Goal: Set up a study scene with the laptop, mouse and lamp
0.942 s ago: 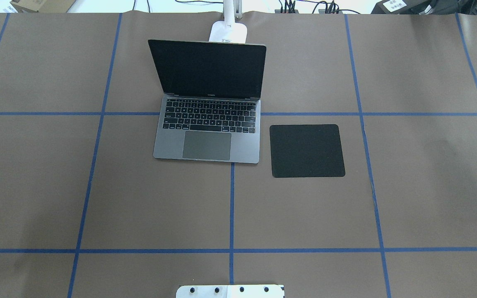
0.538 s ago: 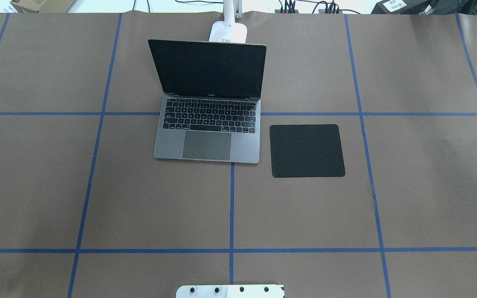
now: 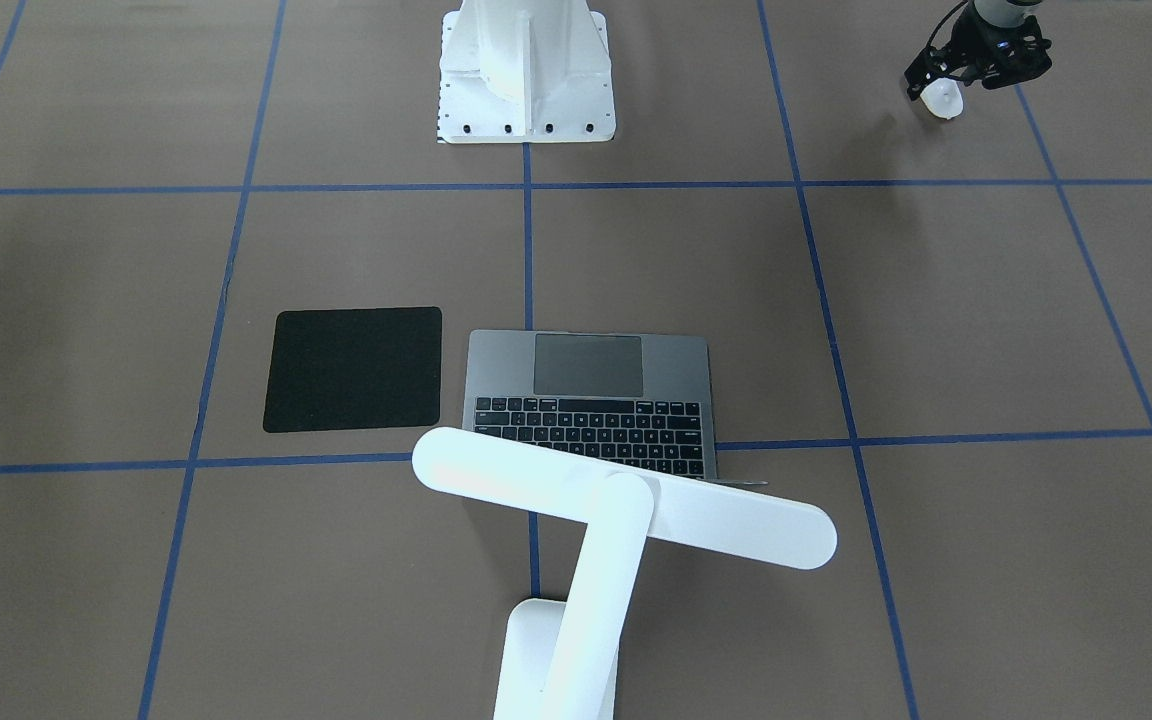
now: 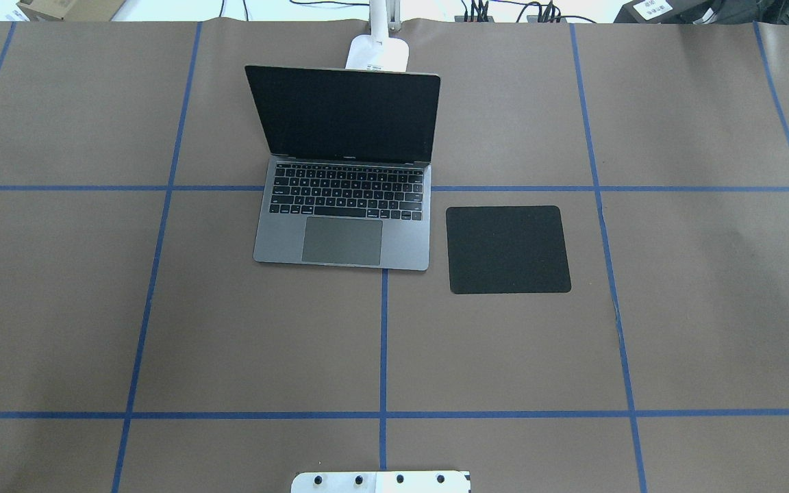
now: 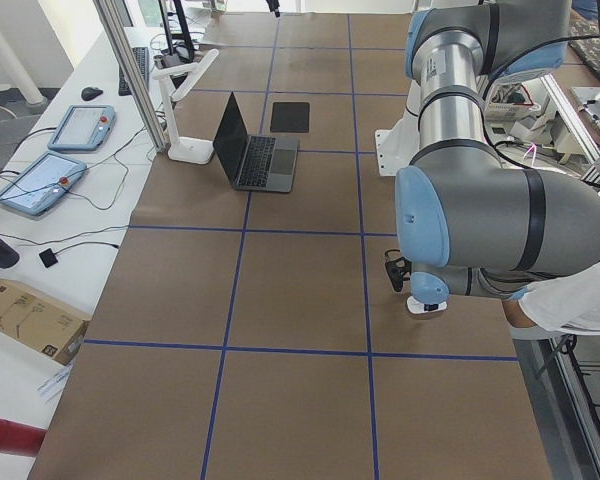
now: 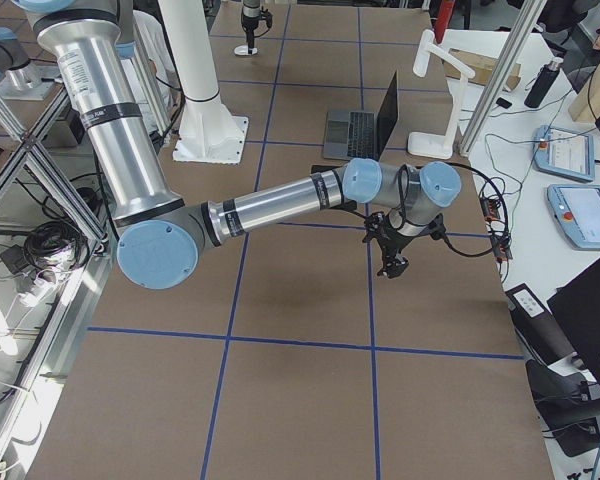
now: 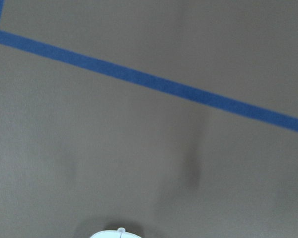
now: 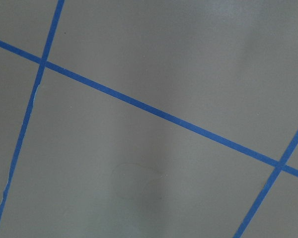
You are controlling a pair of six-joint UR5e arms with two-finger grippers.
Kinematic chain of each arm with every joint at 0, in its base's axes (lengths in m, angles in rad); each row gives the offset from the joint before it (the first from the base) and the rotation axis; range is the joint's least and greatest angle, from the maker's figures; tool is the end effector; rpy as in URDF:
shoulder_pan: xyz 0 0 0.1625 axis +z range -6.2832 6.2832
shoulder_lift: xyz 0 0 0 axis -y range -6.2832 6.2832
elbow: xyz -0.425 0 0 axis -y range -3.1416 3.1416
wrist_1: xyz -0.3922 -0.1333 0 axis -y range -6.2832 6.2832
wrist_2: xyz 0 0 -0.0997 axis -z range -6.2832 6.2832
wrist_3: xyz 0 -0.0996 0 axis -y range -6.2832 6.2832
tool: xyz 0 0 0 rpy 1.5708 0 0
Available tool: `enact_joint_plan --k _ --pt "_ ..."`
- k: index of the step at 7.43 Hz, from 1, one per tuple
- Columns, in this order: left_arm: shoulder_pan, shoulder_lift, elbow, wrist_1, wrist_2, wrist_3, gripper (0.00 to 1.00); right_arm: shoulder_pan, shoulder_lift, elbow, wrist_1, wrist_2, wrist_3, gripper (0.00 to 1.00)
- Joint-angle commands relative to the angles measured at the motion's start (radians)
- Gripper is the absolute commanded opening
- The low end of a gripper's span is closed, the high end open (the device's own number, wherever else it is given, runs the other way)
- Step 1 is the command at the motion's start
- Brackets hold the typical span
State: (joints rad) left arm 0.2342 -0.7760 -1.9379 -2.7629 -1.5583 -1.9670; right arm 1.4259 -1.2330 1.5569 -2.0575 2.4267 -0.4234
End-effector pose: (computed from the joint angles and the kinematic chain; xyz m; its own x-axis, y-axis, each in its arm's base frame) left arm 0.2203 -0.0858 0.6257 0.7340 -0.2216 -0.6420 0.0646 0.9638 -0.2588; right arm -0.0292 -0.6025 0.5192 0.5490 -0.3771 0.7460 0.4037 0.9011 0.1584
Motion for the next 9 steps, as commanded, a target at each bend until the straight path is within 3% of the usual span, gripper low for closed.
enact_joint_plan --k 1,5,9 --pt "0.031 0.000 0.031 -0.061 0.035 -0.012 0.99 -0.004 0.000 0.008 0.000 0.002 0.000 0.99" --pt "0.077 -0.003 0.042 -0.067 0.038 -0.056 0.99 -0.002 -0.003 0.018 -0.001 0.002 0.000 0.99" --pt "0.100 -0.005 0.049 -0.075 0.037 -0.090 0.90 -0.002 -0.005 0.023 -0.001 0.000 -0.001 0.99"
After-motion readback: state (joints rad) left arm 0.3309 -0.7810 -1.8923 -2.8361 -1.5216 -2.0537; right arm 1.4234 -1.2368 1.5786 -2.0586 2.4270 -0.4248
